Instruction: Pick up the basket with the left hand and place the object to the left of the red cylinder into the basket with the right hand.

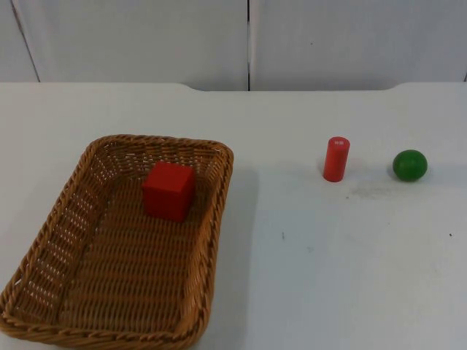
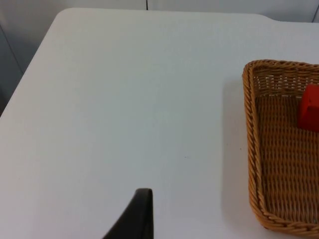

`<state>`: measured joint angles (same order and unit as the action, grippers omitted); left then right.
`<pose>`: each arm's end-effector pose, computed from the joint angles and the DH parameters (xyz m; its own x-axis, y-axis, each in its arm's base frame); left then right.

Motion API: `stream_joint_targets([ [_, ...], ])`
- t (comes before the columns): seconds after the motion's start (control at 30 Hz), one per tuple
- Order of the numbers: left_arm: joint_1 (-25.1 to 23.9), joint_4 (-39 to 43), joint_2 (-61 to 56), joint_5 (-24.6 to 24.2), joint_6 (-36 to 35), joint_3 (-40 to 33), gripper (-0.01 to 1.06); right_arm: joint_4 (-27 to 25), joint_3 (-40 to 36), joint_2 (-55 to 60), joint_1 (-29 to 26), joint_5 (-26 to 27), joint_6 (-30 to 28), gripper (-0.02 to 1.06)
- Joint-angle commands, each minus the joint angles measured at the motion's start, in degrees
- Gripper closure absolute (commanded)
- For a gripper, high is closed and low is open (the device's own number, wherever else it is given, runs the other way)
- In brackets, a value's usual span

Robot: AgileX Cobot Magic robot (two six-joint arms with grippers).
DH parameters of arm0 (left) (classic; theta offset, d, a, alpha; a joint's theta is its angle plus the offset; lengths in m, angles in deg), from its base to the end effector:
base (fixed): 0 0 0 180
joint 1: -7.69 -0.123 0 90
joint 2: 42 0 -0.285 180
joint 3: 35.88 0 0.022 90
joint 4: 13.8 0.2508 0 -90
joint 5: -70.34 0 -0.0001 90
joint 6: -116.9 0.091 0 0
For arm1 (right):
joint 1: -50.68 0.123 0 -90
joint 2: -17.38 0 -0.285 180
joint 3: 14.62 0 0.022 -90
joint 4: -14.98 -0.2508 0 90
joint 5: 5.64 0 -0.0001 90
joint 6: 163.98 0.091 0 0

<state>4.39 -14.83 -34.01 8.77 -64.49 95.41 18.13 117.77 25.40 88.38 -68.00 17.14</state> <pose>-0.0045 -0.0017 0.2755 -0.4711 -0.0600 -0.8800 -0.0591 0.9976 -0.0364 -0.0031 -0.0080 0.2798 -0.3674 -0.2915 -0.8832 -0.5790 0.8149 -0.0281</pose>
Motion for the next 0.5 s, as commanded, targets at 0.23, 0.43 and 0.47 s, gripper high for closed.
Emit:
stream_joint_targets([
  [0.23,-0.15,-0.03,-0.21,-0.02,0.01,-0.25,0.0,-0.09,-0.15,-0.24,-12.39,0.59,-0.44,-0.01],
  [0.43,-0.15,-0.03,-0.21,-0.02,0.01,-0.25,0.0,-0.09,-0.15,-0.24,-17.71,0.59,-0.44,-0.01],
  [0.47,-0.15,-0.03,-0.21,-0.02,0.01,-0.25,0.0,-0.09,-0.15,-0.24,-18.41,0.59,-0.44,-0.01],
])
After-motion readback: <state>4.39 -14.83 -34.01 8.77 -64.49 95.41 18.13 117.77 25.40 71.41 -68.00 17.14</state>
